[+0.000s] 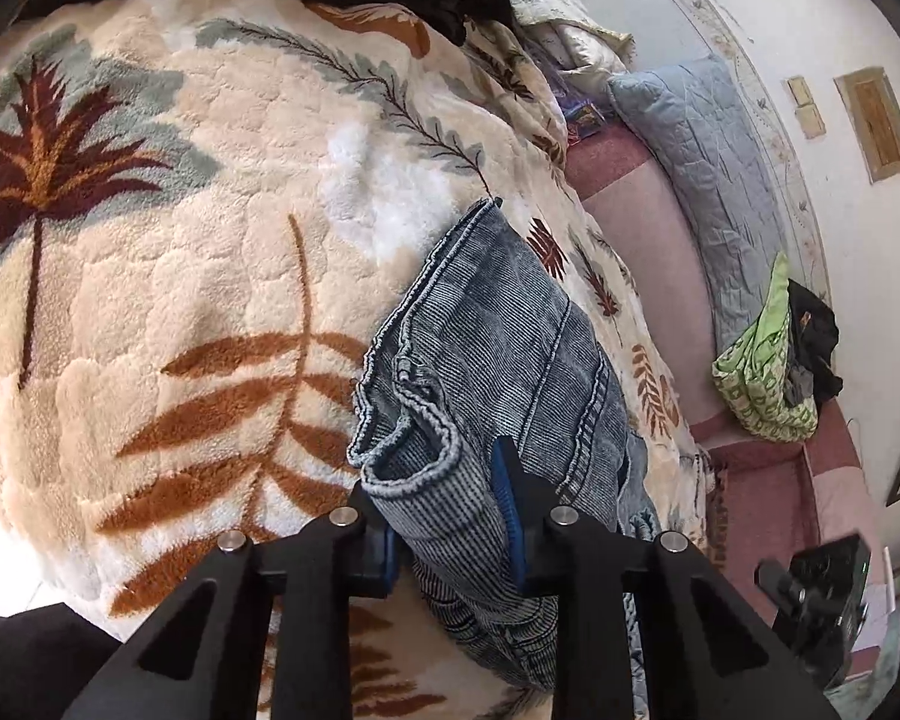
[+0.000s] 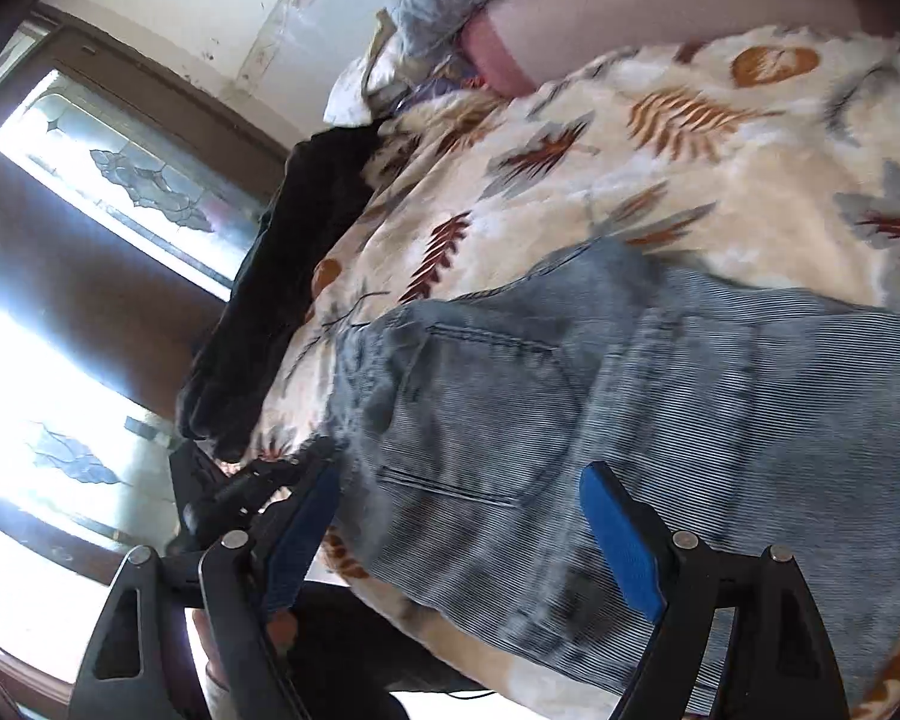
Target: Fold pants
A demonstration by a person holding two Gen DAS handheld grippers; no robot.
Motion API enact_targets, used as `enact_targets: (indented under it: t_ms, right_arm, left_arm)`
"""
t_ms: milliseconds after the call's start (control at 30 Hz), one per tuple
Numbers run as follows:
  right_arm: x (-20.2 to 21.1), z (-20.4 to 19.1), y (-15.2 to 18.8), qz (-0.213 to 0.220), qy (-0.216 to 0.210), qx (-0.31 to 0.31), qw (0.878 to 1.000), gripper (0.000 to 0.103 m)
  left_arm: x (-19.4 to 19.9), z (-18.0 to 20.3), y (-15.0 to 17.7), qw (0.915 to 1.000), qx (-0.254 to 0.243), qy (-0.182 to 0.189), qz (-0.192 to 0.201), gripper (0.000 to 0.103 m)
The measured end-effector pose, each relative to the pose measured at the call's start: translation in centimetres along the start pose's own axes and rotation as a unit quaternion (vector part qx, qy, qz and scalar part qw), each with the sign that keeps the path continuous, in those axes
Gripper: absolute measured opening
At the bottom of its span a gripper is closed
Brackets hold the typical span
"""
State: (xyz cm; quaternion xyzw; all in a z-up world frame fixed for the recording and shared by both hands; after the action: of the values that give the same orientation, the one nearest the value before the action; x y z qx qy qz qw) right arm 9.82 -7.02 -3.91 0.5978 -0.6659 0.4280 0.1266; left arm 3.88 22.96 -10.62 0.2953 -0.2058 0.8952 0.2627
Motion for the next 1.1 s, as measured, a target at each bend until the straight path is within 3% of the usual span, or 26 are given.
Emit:
enact_targets:
  t_ms: [133, 233, 400, 500, 567, 767, 867, 933, 1033, 1100]
  right_arm:
    - [-7.8, 2.8, -1.5, -0.093, 0.044, -0.073, 0.992, 0.086]
    - [-8.1, 1.5, -2.2, -0.095, 0.057, -0.063, 0.992, 0.094]
    - [-6.6, 0.0, -3.5, -0.073, 0.069, -0.043, 0.994, 0.094]
    - [-9.5, 1.9, -2.5, -0.120, 0.098, -0.054, 0.986, 0.094]
    - [-9.4, 1.4, -2.9, -0.113, 0.097, -0.045, 0.988, 0.100]
    - [-8.9, 0.2, -4.2, -0.084, 0.086, -0.053, 0.991, 0.100]
    - [-11.5, 1.4, -3.6, -0.105, 0.097, -0.056, 0.988, 0.103]
    - [-11.0, 0.5, -3.9, -0.108, 0.103, -0.054, 0.987, 0.103]
    - [-9.5, -0.2, -4.4, -0.082, 0.062, -0.070, 0.992, 0.103]
    - [-9.7, 0.7, -4.6, -0.071, 0.083, -0.074, 0.991, 0.103]
  left_arm:
    - [0.3, 1.4, 0.6, 0.9974, -0.058, -0.033, 0.026, 0.017]
    - [0.5, 2.2, 0.9, 0.9940, -0.087, -0.052, 0.041, 0.015]
    - [0.7, 2.6, 1.1, 0.9916, -0.101, -0.063, 0.049, 0.014]
    - [0.7, 2.8, 1.1, 0.9911, -0.105, -0.064, 0.050, 0.014]
    - [0.8, 2.9, 1.2, 0.9902, -0.110, -0.067, 0.053, 0.014]
    - [0.8, 3.1, 1.4, 0.9886, -0.119, -0.073, 0.057, 0.014]
    - [1.0, 3.4, 1.6, 0.9876, -0.126, -0.071, 0.061, 0.014]
    - [1.1, 3.3, 1.6, 0.9868, -0.130, -0.074, 0.063, 0.014]
    - [1.0, 3.4, 1.6, 0.9862, -0.130, -0.079, 0.064, 0.014]
    - [0.8, 3.6, 1.8, 0.9851, -0.134, -0.085, 0.067, 0.014]
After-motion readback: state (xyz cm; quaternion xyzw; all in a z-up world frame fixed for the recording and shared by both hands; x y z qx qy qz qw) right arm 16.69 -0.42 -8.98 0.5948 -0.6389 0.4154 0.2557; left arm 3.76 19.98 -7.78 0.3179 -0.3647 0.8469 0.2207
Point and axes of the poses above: each gripper's, at about its wrist camera, not at the fingertips, and x roughly against the way its jaws point, z to its right, y to its underside, the point moved 3 cm from there along -x, roughly the way its jaws point, and after that the axes turned 8 degrees about x, right-handed, at the moved point
